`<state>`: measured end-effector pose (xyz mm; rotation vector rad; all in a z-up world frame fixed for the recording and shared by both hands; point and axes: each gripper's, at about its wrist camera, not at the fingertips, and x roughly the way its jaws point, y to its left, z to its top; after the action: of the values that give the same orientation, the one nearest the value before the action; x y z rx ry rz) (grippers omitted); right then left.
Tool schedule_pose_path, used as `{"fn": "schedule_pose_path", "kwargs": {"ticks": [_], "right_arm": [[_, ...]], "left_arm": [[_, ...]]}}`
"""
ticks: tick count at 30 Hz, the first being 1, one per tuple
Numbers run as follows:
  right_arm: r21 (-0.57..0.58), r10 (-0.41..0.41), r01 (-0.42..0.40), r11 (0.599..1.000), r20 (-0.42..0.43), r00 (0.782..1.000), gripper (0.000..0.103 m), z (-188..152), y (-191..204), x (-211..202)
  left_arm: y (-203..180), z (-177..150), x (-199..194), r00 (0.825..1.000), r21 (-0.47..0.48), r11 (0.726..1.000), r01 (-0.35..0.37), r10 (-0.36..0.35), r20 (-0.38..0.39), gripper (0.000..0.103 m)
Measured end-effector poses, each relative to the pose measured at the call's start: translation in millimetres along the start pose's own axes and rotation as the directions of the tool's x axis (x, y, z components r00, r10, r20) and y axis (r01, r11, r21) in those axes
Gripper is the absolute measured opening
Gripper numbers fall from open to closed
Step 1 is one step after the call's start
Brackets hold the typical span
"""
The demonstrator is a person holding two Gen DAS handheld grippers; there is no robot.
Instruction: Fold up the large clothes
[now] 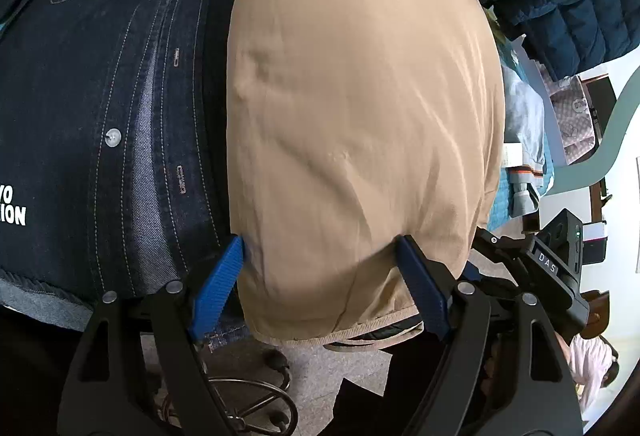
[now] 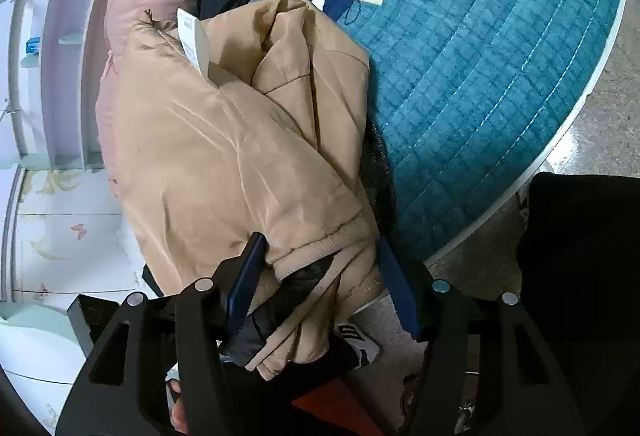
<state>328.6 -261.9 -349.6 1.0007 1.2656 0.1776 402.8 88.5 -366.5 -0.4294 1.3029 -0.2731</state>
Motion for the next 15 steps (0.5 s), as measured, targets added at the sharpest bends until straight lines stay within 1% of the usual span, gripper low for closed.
{"fn": "schedule_pose_path", "kwargs": {"ticks": [1, 2, 3, 5, 6, 8, 10, 11, 12, 13, 14, 15], "right_arm": [[-0.001, 0.012, -0.012, 1.0, -0.001, 1.0, 0.046, -1, 1, -1], [-0.001, 0.024, -0.024, 1.0, 0.004, 1.0, 0.04, -1, 1, -3], [-0.004, 0.026, -0.026, 1.0, 0.003, 1.0, 0.039, -1, 2, -4], [0.006, 0.047, -0.047, 0.999, -0.005, 0.999, 0.039, 1, 0, -4], [0.016, 0.06, -0.06, 0.998, -0.008, 0.998, 0.041, 6, 3, -2], [0.056, 0.087, -0.087, 0.995, -0.011, 0.996, 0.05, 12, -1, 6], [0.068, 0.11, -0.109, 0.992, -0.023, 0.994, 0.05, 16, -4, 12], [0.076, 0.12, -0.118, 0.99, -0.027, 0.992, 0.048, 18, -6, 14], [0.076, 0.127, -0.124, 0.989, -0.031, 0.991, 0.043, 18, -5, 15], [0.065, 0.141, -0.139, 0.988, -0.027, 0.99, 0.024, 18, -4, 14], [0.054, 0.147, -0.146, 0.988, -0.024, 0.989, 0.018, 18, -2, 11], [0.038, 0.15, -0.149, 0.988, -0.024, 0.988, 0.015, 19, -2, 8]], "left_arm": [[1, 0, 0, 1.0, 0.002, 1.0, 0.001, -0.001, -0.001, 0.079], [2, 1, 0, 1.0, 0.004, 1.0, 0.003, -0.003, -0.004, 0.079], [2, 1, 0, 1.0, 0.007, 1.0, 0.004, -0.004, -0.008, 0.079], [2, 3, -2, 1.0, 0.023, 1.0, 0.003, -0.003, -0.014, 0.079], [2, 4, -3, 1.0, 0.029, 1.0, 0.002, -0.002, -0.014, 0.079], [4, 7, -9, 1.0, 0.04, 0.999, 0.002, -0.001, -0.013, 0.079], [7, 13, -20, 1.0, 0.05, 0.999, -0.008, 0.007, 0.004, 0.079], [8, 16, -25, 1.0, 0.056, 0.998, -0.014, 0.013, 0.014, 0.079], [9, 20, -30, 1.0, 0.066, 0.998, -0.023, 0.021, 0.022, 0.079], [10, 27, -37, 0.999, 0.081, 0.996, -0.036, 0.033, 0.037, 0.079], [10, 34, -44, 0.997, 0.097, 0.994, -0.052, 0.047, 0.052, 0.079], [10, 40, -49, 0.996, 0.113, 0.992, -0.064, 0.057, 0.061, 0.079]]}}
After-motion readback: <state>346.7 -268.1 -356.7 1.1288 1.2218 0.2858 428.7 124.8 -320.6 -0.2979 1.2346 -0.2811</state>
